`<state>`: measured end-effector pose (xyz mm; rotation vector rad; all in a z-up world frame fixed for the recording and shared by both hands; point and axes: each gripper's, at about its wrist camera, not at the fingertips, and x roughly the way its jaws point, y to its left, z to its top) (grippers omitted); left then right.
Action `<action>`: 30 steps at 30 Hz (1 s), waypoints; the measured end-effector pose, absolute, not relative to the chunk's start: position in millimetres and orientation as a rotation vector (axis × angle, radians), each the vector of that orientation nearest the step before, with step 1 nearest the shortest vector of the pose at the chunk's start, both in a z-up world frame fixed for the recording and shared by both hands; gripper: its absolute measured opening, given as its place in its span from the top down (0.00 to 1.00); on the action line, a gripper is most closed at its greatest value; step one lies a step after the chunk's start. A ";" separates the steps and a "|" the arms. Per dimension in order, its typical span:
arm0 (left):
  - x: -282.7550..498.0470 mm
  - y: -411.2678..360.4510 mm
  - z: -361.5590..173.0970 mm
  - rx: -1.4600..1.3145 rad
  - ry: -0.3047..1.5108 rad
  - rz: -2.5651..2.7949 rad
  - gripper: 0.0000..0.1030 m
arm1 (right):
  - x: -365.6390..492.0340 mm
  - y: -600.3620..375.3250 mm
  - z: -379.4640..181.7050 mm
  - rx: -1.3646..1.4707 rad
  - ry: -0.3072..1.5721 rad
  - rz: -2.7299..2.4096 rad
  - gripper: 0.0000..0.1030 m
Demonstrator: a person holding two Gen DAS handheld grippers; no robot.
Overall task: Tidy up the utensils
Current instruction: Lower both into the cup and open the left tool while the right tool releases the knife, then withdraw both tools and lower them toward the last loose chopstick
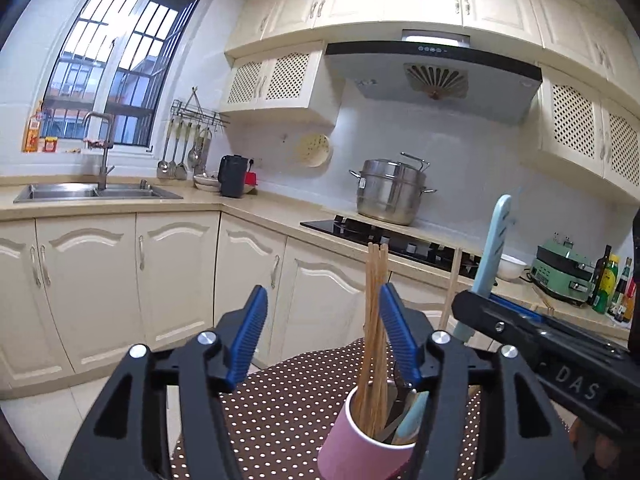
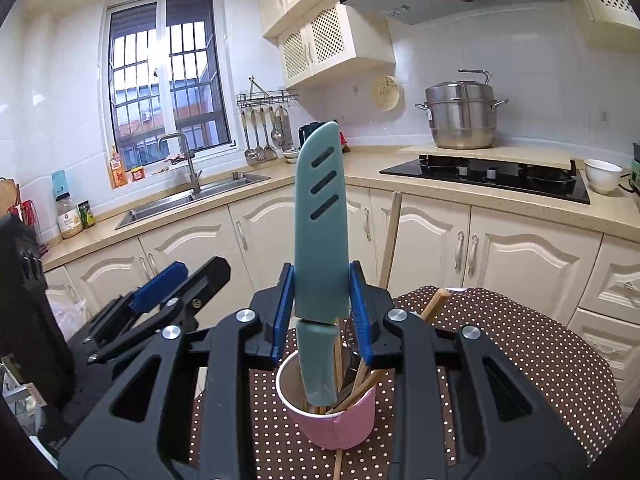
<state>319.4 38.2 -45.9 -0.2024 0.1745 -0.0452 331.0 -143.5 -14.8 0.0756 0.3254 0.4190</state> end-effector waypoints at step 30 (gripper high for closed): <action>282.0 42.5 -24.1 -0.157 0.208 -0.039 0.36 | 300.5 -151.3 -3.0 0.090 0.297 0.379 0.51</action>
